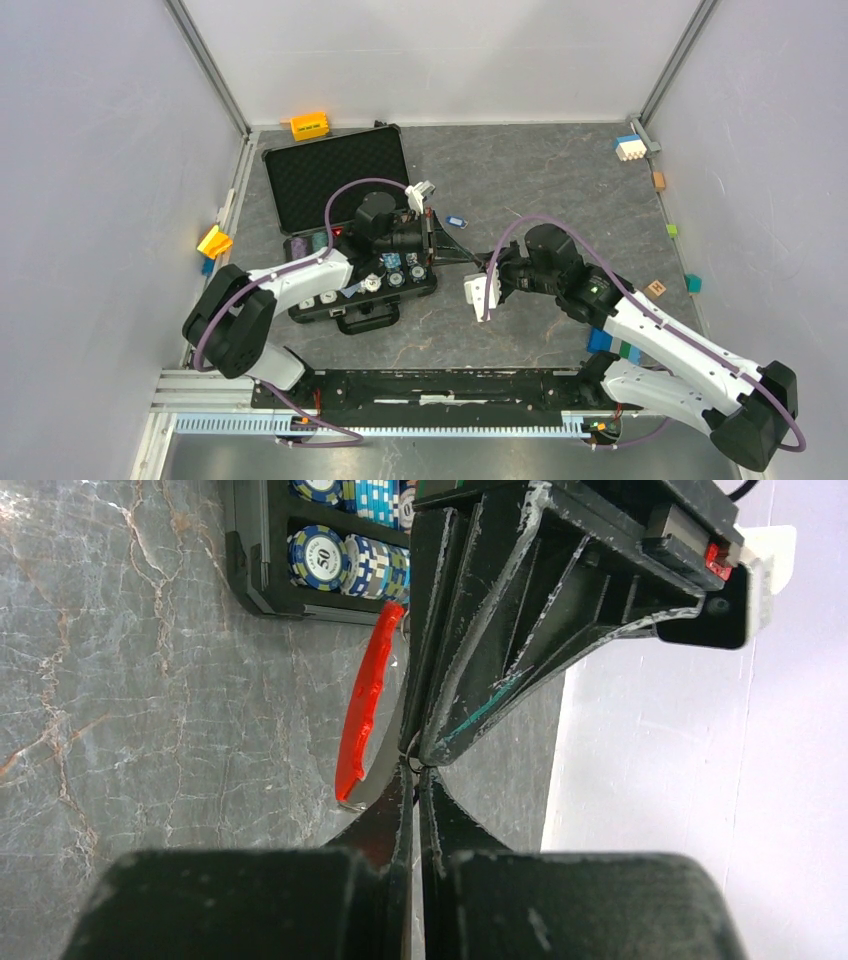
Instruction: Put the keys on the keyring
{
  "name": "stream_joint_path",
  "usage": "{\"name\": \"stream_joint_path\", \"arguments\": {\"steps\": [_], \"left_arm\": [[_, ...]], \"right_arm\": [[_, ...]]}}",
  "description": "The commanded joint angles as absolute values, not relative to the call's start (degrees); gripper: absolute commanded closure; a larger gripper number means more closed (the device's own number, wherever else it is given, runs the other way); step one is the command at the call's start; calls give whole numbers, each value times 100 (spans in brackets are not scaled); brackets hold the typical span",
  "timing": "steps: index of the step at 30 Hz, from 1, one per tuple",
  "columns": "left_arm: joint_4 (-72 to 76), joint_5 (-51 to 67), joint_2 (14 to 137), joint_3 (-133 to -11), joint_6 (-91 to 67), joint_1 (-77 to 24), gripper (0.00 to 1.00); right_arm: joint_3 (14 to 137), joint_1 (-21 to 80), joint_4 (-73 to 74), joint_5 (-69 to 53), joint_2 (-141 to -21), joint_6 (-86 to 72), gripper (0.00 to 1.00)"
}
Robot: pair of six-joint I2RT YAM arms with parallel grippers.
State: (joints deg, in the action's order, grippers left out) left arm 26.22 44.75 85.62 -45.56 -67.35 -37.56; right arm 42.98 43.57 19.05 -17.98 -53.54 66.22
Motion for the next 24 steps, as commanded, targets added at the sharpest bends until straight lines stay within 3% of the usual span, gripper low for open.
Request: {"name": "stream_joint_path", "arguments": {"steps": [1, 6, 10, 19, 24], "left_arm": [[2296, 4868, 8200, -4873, -5675, -3814, 83], [2175, 4959, 8069, -4922, -5056, -3815, 64], [1954, 4957, 7911, -4921, -4546, -3815, 56], [708, 4580, 7536, -5021, -2644, -3765, 52], [39, 3684, 7184, -4908, -1492, -3608, 43]], "right_arm": [[4529, 4322, 1930, -1472, -5343, 6743, 100], [4427, 4324, 1831, -1501, -5254, 6707, 100], [4304, 4325, 1744, -1551, -5103, 6628, 100], [4057, 4221, 1695, -1539, -5049, 6228, 100], [3390, 4114, 1306, -1444, -5111, 5600, 62]]}}
